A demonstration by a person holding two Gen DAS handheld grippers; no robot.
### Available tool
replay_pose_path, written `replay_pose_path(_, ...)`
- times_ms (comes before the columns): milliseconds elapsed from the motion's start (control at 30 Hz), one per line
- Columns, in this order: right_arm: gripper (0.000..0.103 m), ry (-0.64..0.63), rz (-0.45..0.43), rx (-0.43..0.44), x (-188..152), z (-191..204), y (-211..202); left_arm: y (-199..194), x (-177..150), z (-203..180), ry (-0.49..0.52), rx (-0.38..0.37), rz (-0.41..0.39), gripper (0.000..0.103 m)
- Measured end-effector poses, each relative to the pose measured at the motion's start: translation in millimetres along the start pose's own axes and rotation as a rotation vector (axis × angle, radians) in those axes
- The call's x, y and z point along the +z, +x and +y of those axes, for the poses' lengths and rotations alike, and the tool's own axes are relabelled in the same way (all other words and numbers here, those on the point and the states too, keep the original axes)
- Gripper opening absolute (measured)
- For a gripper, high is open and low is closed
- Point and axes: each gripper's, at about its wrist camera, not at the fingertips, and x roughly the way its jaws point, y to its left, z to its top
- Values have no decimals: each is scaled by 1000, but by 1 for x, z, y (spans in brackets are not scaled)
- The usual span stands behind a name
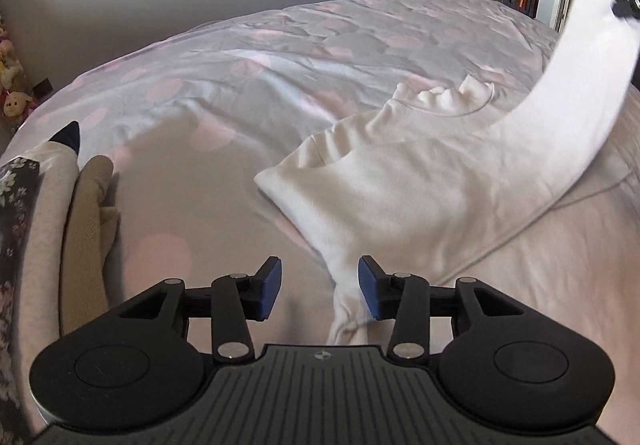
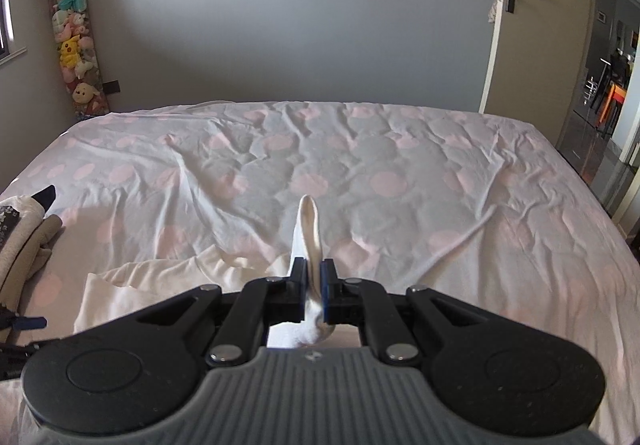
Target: Fold clothes
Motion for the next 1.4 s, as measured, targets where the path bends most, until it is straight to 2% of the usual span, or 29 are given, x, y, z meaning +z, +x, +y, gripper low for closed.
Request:
replay_pose_path(300,8,100,46,4,-48,-47,28,72,33,54,-280,-97,88,44)
replay_pose_path(400,8,129,62,9,-62,-61,36,80,35,71,-383,-146,75,42)
replay_pose_path(433,8,138,67,10,-66,-66,38,82,36,74,-406,-161,68,30)
replay_pose_path(467,8,148,72,12,-71,-70,41,83,38,76,-410,-173,60,13)
replay_pose_path(533,8,167,83,15,-80,-79,46,81,44,76,-392,-192,36,4)
replay_pose_path(700,7,210,32,49,-79,-85,29,60,65,75,-314,-207,-52,3)
replay_pose_path(800,7,238,-5,79,-75,-88,14,61,73,74,-268,-197,-40,3)
replay_pose_path(867,7,296,25,93,-81,-95,15,67,74,73,-242,-182,-19,3)
replay_pose_path(1100,7,385,130,0,-129,-117,53,91,59,75,-243,-128,24,3)
replay_pose_path(1267,7,437,142,10,-136,-127,65,73,52,67,-196,-101,-31,17)
replay_pose_path(1400,7,404,133,9,-133,-122,62,45,43,53,-84,-95,-50,21)
